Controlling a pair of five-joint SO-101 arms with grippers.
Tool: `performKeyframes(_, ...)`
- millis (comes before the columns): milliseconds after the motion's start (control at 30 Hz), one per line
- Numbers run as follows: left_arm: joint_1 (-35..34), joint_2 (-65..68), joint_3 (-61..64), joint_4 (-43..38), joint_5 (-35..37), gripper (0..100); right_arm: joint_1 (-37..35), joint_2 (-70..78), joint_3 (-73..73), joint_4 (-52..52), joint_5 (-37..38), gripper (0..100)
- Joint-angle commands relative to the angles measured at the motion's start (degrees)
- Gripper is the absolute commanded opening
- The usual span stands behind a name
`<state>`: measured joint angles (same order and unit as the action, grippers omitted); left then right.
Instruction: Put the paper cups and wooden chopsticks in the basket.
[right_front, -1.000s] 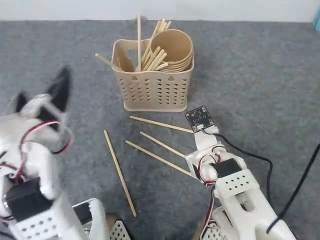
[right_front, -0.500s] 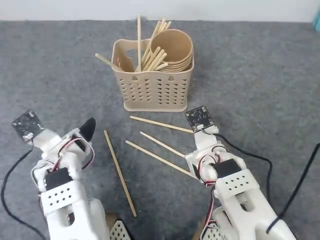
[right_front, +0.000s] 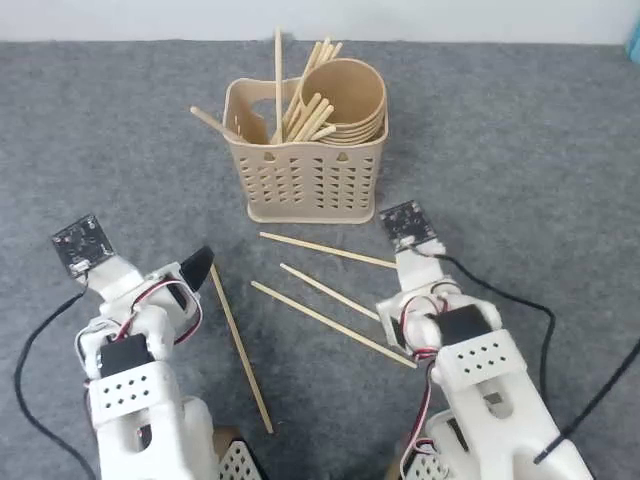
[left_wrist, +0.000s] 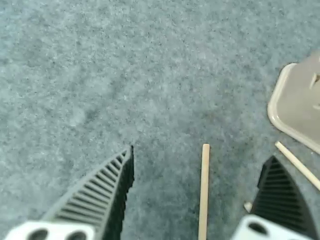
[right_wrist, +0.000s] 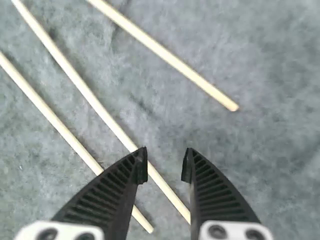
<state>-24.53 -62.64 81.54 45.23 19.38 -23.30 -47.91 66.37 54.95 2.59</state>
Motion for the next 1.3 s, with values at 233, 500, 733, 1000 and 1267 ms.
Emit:
performKeyframes(233,0.53,-0.62,-0.66,1.49,-2.29,38,-2.51,1.01,-13.71,13.41,-1.49,12.3)
performKeyframes(500,0.09,9.85,-5.58,1.49,-2.37,38,-13.93,20.18,-17.23,10.15,-1.85,12.0)
performKeyframes(733,-3.78,25.93,-14.02,-0.97,-2.37,38,-14.29,36.97,-25.58,4.26,-1.85,12.3)
performKeyframes(1000,-5.63,33.05,-17.80,-5.36,2.29,38,-14.20,48.22,-32.09,-1.98,-1.49,12.3)
performKeyframes(1267,-5.45,33.58,-17.80,-8.09,3.25,38,-15.43,51.47,-33.23,-4.35,-1.41,12.3)
